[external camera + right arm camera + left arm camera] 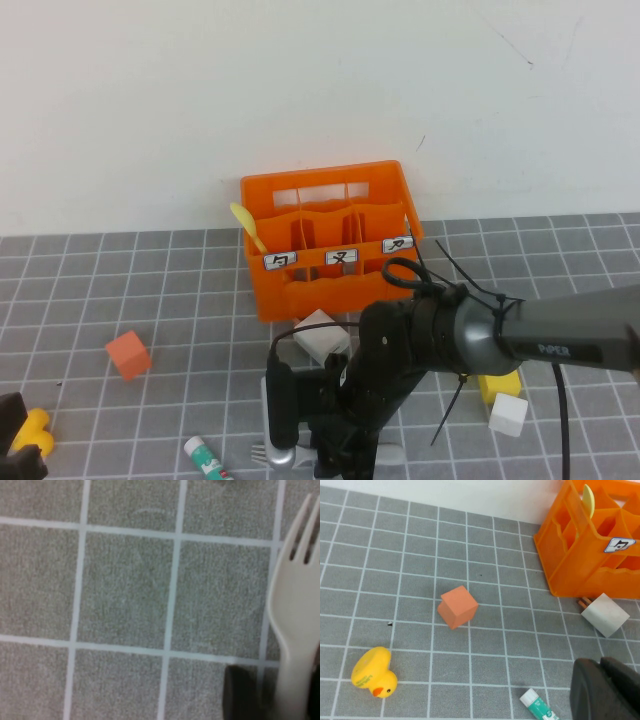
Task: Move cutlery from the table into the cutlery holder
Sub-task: Pick up the fork, then place the fork on the box
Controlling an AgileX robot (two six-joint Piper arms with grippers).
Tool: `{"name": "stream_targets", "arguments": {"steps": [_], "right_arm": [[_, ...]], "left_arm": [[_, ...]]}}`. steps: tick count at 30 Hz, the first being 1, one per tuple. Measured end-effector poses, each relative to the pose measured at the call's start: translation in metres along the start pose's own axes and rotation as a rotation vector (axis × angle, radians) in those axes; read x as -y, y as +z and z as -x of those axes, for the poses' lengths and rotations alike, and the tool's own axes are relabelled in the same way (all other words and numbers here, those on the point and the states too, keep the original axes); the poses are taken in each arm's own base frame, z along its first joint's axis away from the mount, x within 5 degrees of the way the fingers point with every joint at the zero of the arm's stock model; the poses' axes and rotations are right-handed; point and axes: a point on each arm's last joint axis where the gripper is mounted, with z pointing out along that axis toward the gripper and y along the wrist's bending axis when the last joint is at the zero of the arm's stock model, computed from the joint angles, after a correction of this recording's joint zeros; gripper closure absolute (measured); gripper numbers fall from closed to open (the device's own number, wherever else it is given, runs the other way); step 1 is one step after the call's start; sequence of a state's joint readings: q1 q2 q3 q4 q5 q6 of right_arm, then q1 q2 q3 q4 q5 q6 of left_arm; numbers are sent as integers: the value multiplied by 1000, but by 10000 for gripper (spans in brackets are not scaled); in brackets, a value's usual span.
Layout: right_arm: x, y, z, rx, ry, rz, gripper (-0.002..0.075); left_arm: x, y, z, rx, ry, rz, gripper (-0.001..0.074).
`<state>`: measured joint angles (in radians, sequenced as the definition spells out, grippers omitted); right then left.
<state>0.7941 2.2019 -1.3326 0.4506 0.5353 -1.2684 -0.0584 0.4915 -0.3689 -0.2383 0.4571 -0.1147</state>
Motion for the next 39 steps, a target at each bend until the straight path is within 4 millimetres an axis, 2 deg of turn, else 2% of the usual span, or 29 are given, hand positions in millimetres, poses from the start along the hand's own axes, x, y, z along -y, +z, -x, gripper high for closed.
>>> {"name": "stream_targets", "arguments": {"steps": [5,6,13,16,20,26,31,33,36,39], "right_arm": [[1,0,-1,-7,-14,-11,593],[1,0,0,-8,-17,-13,603],[2,-1,0,-9,-20,-15,601],[2,-13,6,24,-4,-30,602],[4,-55,26,154,44,-116,602],[-1,-149,56,400,62,-311,602],[0,-229,67,606,100,-657,602],[5,-253,66,691,178,-812,602],[18,-276,57,807,403,-1025,602],[30,-281,42,851,635,-1178,602]], "left_arm": [[0,0,0,0,-5,-3,736],[0,0,0,0,-7,-4,736],[1,0,0,-1,-11,-6,736],[1,0,0,-1,-11,-6,736],[1,0,0,-1,-11,-6,736],[1,0,0,-1,-11,-6,736],[1,0,0,-1,-11,-6,736],[1,0,0,-1,-11,-6,736],[1,0,0,-1,-11,-6,736],[1,0,0,-1,-11,-6,736]]}}
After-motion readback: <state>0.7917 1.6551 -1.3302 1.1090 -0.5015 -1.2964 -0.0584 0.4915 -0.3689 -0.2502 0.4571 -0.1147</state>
